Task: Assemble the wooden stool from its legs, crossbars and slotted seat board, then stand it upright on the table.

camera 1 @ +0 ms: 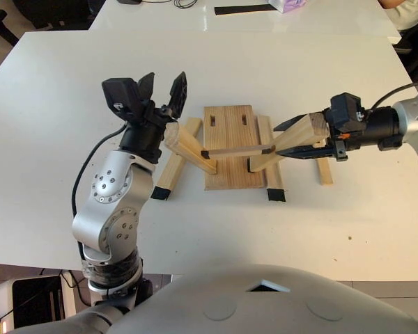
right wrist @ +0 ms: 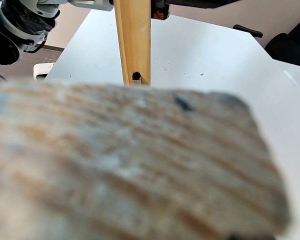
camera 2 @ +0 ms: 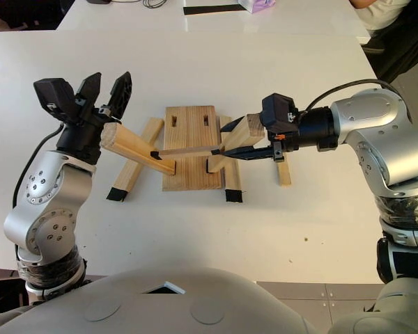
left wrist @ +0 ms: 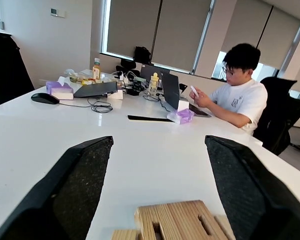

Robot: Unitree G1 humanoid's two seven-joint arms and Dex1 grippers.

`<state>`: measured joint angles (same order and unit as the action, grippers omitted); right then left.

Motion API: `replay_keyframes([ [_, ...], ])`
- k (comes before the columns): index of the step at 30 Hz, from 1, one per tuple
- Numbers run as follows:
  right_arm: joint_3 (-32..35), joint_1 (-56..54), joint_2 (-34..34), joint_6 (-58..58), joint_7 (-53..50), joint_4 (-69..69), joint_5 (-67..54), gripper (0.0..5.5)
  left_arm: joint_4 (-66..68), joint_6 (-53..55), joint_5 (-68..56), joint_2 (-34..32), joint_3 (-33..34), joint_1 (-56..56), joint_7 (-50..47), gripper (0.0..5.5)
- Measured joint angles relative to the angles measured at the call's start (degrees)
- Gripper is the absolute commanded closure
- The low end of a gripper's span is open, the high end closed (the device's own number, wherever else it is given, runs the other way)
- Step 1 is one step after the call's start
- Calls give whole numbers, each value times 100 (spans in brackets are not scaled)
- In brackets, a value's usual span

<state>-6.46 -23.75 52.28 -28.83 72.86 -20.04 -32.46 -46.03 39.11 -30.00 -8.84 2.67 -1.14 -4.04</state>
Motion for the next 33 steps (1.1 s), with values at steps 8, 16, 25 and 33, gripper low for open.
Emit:
replay_keyframes([
  [8, -82, -185, 9, -268, 47, -119, 64, 350, -5, -132, 389, -15, -209, 60, 33, 207],
  [16, -24, -185, 26, -475, 34, -371, 68, 350, 80, -189, 676, 50, -281, 55, 24, 207],
  [25, 57, -31, 18, -373, 69, -386, 57, 350, 174, -191, 771, 122, -277, -53, 41, 207],
  [33, 250, 342, -18, -30, 171, -489, -50, 350, 340, -200, 789, 257, -234, -237, 36, 207],
])
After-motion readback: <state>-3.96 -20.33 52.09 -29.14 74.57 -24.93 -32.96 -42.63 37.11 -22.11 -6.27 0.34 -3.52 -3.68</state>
